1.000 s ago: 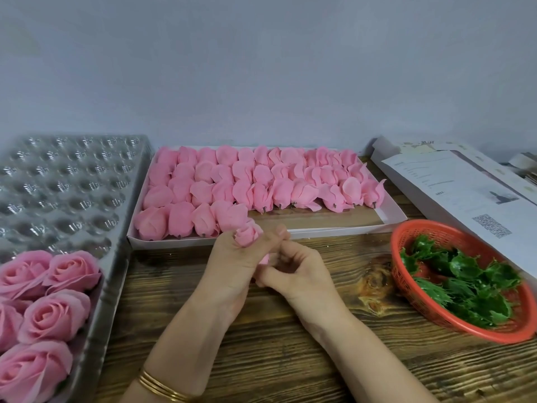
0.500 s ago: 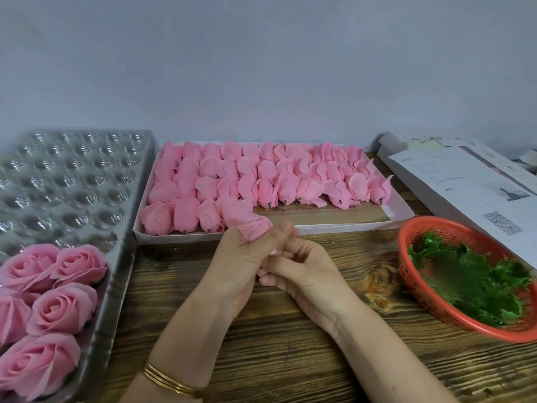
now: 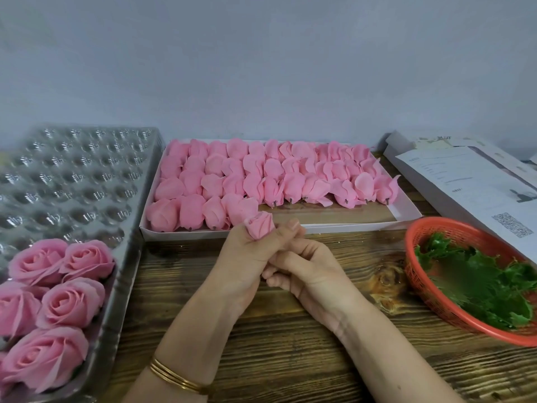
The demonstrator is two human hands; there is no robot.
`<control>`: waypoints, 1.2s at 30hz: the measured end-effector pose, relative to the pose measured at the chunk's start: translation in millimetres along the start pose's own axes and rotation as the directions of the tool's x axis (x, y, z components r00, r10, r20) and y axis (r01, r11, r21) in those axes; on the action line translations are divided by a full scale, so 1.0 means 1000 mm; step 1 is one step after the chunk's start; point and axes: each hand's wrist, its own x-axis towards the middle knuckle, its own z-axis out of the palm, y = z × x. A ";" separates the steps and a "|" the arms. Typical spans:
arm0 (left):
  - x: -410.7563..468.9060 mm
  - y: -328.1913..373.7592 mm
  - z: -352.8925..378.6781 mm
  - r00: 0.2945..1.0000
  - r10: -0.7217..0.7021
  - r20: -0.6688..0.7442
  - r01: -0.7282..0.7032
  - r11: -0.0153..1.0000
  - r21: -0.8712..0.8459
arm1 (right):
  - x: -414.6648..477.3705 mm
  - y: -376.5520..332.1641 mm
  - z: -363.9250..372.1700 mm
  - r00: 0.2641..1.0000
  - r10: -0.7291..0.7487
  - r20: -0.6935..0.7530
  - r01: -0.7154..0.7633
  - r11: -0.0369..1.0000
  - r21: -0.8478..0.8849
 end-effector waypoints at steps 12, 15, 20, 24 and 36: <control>0.003 0.000 -0.004 0.998 0.040 0.051 -0.042 0.998 0.037 | -0.002 -0.003 0.002 0.986 -0.159 -0.051 0.144 0.965 -0.220; 0.005 -0.003 -0.005 0.998 0.047 0.040 -0.049 0.998 0.050 | 0.000 -0.005 -0.001 0.999 -0.041 -0.009 0.039 0.992 -0.123; 0.004 -0.005 -0.004 0.966 0.257 -0.026 -0.244 0.940 0.237 | 0.003 -0.011 -0.010 0.991 0.003 -0.137 -0.003 1.000 0.001; 0.006 -0.009 -0.004 0.936 0.337 -0.105 -0.262 0.863 0.432 | 0.005 -0.011 -0.013 0.954 -0.119 -0.274 0.112 0.993 -0.042; -0.002 -0.003 0.004 0.980 0.142 0.138 -0.196 0.799 0.568 | 0.007 -0.009 -0.008 0.954 -0.182 -0.239 0.160 0.981 -0.110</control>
